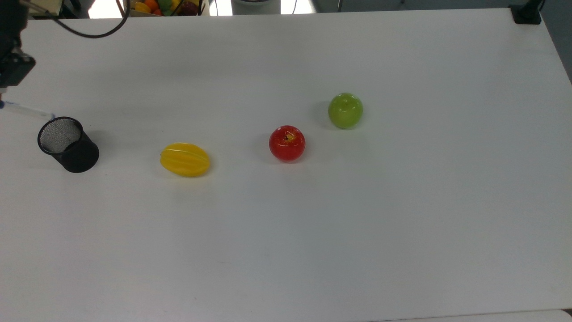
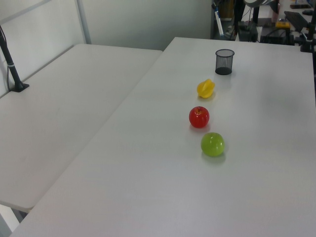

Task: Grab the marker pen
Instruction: 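Lift the blue-capped marker up out of the pen cup, then carry the marker toward the red apple and lower it to the table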

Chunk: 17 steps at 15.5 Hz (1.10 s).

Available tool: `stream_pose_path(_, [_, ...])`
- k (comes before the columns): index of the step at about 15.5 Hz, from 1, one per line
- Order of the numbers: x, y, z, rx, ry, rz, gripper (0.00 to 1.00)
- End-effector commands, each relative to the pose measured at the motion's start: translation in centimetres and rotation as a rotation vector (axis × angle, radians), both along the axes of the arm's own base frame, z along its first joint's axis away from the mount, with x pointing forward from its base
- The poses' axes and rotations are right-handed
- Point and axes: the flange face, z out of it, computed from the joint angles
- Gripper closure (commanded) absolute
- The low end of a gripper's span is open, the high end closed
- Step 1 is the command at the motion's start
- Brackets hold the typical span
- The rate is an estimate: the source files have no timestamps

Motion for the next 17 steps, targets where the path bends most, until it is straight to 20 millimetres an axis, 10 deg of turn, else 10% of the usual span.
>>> stream_pose_path(1, [-2.7, 3.3, 2.0, 0.1, 0.118, 0.034, 0.9])
stream_pose_path(7, [-4.3, 7.7, 2.9, 0.183, 0.304, 0.103, 0.9])
stream_pose_path(17, [-3.8, 16.4, -3.1, 0.247, 0.627, 0.235, 0.9])
